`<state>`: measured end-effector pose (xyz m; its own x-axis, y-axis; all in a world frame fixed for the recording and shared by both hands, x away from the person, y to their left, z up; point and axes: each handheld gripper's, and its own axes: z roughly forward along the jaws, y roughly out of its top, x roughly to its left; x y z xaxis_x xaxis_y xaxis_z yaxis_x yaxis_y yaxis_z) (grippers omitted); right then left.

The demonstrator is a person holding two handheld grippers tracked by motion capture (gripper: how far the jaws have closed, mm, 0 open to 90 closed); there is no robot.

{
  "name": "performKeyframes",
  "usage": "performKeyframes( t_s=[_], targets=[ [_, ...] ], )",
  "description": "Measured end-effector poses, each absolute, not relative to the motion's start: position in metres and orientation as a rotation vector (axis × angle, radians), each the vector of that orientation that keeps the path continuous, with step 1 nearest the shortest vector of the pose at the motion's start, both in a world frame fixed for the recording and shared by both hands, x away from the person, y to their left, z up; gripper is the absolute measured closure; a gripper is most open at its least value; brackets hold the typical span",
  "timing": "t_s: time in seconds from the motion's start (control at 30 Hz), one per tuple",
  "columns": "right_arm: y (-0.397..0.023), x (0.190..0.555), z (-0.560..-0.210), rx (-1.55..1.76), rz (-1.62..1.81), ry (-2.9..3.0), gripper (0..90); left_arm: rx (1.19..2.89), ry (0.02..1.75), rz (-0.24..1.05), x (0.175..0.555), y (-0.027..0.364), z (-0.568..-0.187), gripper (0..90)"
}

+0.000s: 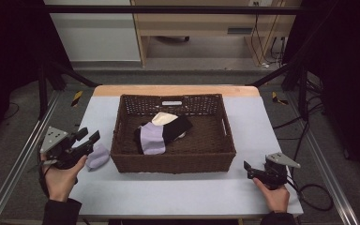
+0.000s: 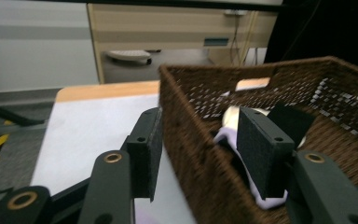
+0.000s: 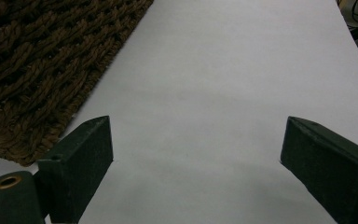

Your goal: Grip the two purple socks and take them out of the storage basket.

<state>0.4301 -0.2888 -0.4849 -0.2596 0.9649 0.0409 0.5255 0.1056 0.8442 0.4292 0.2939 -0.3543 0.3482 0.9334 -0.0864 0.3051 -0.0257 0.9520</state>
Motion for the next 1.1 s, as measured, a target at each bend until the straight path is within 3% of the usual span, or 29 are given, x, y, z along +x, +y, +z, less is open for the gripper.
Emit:
performKeyframes(
  t_s=[0.4, 0.8, 1.1],
  targets=[
    [-0.289, 0.43, -0.485, 1.454, 1.065, 1.849, 10.6, 1.629, 1.061, 0.731, 0.462, 0.232, -0.323, 48.8],
    [-0.289, 0.43, -0.485, 1.45, 1.055, 1.848, 11.6, 1.701, 1.017, 0.748, 0.488, 0.184, -0.32, 47.2],
    [-0.289, 0.43, -0.485, 1.451, 1.055, 1.843, 11.7, 1.731, 1.015, 0.747, 0.516, 0.17, -0.326, 47.0]
  ],
)
